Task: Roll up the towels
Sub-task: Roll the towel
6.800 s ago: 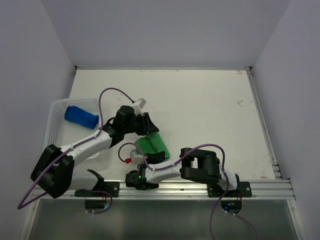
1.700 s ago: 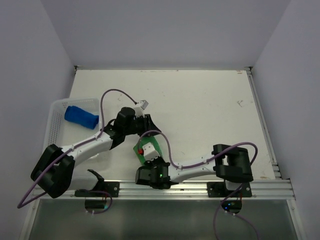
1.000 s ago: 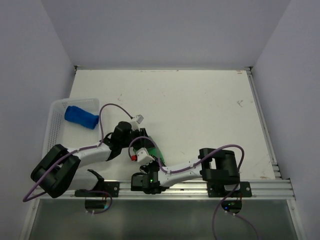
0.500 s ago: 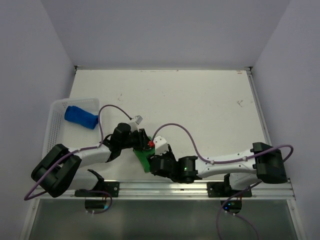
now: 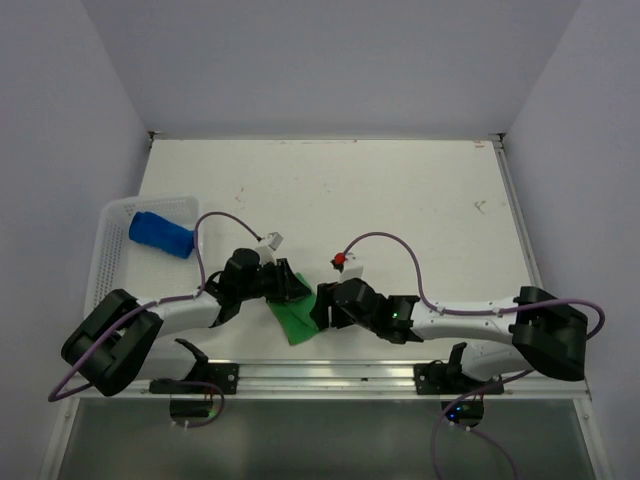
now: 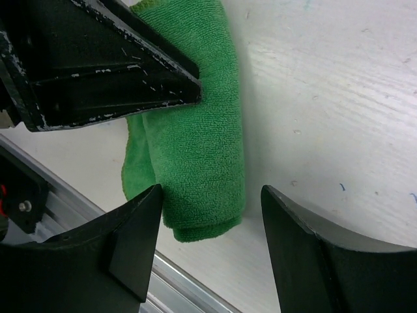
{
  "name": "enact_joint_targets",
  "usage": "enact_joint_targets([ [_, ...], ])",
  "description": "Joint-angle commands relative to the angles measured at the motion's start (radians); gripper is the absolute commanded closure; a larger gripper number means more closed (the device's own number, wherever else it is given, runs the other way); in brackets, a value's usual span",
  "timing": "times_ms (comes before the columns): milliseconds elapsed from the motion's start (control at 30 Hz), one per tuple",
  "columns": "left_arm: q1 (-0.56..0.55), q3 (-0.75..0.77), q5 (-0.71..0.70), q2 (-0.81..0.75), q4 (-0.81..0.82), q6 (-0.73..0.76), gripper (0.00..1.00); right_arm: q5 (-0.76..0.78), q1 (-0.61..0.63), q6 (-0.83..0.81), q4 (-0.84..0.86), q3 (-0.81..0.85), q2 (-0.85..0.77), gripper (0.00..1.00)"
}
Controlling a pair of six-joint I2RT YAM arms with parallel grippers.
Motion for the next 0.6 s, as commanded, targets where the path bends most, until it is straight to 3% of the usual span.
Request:
enact_joint_targets([
  [0, 0.002, -0.048, -0.032, 0.014, -0.122, 0.012, 0.64, -0.101, -0.029, 0.052, 0.151, -0.039, 0.043, 0.34],
  [167, 0.002, -0.057, -0.035, 0.014, -0.12, 0.012, 0.64, -0.143, -0.044, 0.085, 0.258, -0.085, 0.107, 0.39],
  [267, 0.002, -0.06, -0.038, 0.012, -0.119, 0.012, 0.64, -0.158, -0.044, 0.088, 0.286, -0.094, 0.132, 0.46],
  [400, 0.002, -0.054, -0.04, 0.012, -0.12, 0.008, 0.64, -0.19, -0.043, 0.086, 0.317, -0.103, 0.143, 0.65],
  [567, 0.005, 0.018, -0.049, -0.006, -0.165, 0.021, 0.64, -0.151, -0.035, 0.054, 0.269, -0.088, 0.126, 0.78],
])
